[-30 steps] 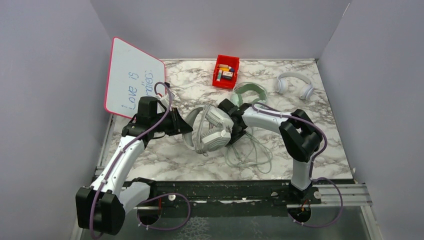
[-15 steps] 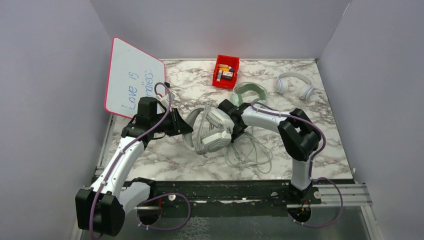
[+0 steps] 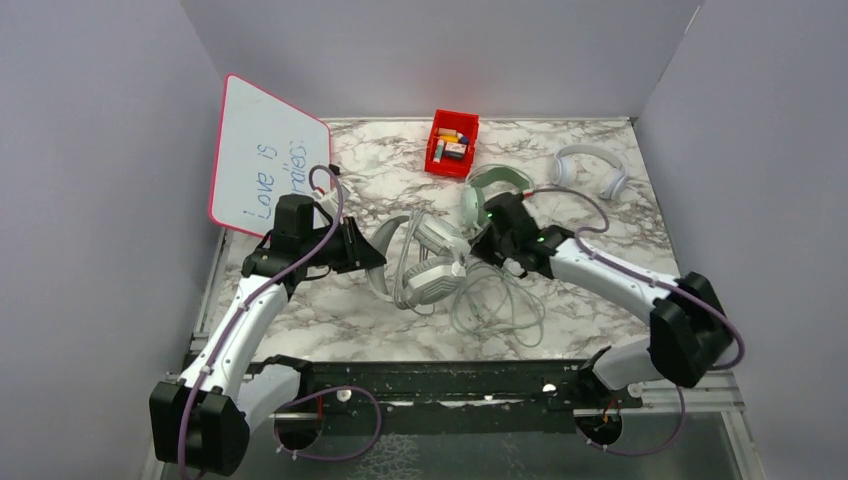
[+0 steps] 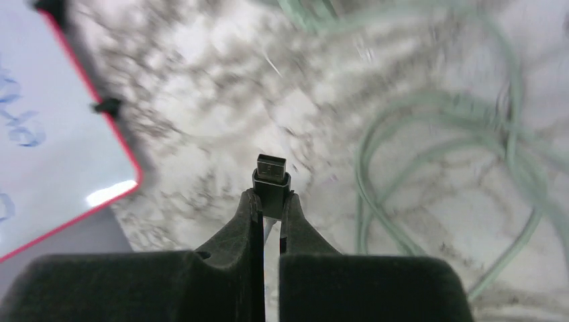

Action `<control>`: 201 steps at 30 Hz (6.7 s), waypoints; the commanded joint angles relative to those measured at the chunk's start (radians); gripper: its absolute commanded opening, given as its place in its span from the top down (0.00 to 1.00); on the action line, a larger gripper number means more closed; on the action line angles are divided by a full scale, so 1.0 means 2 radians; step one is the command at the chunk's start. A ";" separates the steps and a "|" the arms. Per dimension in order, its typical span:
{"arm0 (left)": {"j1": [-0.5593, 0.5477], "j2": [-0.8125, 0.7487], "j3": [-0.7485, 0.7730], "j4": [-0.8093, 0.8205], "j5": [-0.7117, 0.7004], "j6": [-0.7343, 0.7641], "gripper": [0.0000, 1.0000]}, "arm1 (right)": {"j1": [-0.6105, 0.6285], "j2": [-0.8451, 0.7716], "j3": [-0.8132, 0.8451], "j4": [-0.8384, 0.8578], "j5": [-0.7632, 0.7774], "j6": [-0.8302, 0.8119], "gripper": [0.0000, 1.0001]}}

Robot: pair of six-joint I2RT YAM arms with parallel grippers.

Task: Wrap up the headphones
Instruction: Wrap the headphones cable around the headphones.

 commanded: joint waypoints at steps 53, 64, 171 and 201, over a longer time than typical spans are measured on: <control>-0.094 0.146 0.336 0.001 -0.104 -0.018 1.00 | -0.188 0.013 -0.025 0.127 -0.431 -0.028 0.09; -0.080 0.204 0.438 -0.011 -0.110 -0.001 1.00 | -0.167 0.022 -0.022 0.004 -0.395 0.084 0.12; -0.135 0.110 0.226 -0.114 -0.067 0.131 1.00 | -0.140 -0.098 0.042 0.352 -0.801 -0.709 0.96; -0.135 0.121 0.232 -0.129 -0.138 0.135 1.00 | -0.089 -0.016 0.128 0.089 -0.761 -0.790 0.84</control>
